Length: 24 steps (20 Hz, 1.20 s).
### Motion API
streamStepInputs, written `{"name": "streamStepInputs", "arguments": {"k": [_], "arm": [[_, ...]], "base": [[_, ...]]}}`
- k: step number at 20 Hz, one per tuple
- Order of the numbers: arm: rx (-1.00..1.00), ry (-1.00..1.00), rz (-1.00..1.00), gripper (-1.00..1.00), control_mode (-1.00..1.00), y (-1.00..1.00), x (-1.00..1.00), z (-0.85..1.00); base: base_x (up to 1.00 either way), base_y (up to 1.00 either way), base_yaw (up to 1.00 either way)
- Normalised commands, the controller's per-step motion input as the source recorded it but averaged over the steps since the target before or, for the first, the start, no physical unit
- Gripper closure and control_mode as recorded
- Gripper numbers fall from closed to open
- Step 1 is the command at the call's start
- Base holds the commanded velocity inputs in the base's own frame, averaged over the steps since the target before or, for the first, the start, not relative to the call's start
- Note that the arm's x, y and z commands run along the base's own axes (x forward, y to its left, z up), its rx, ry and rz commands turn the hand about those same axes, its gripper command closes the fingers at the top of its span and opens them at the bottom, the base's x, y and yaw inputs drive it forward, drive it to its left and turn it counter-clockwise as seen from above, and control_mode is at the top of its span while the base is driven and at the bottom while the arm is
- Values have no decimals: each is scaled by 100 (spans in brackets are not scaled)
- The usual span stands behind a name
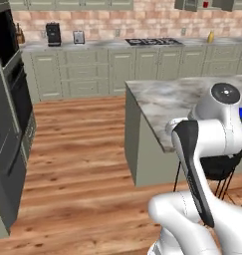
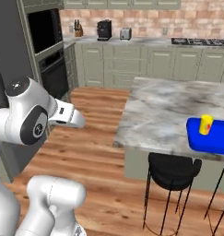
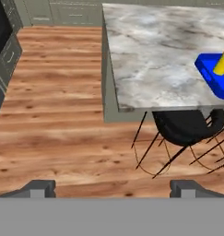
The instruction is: There is a tray on the dining counter. Grab the cup, mug, and pitcher and place them on the tray. The pitcher may be placed next to the tray if it cannot fit the tray.
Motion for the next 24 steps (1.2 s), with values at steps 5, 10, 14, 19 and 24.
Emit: {"name": "streamStepInputs", "arguments": {"k": [5, 10, 14, 19, 24], "arm": [[0, 0, 0, -100, 100, 0, 0, 0], [0, 0, 0, -100, 100, 0, 0, 0], [0, 0, 0, -100, 100, 0, 0, 0], [0, 0, 0, -100, 100, 0, 0, 0], [0, 0, 0, -100, 100, 0, 0, 0]], "base": [[40, 98, 6], [94, 72, 0], [100, 44, -4], [100, -6, -18], [100, -5, -14]]}}
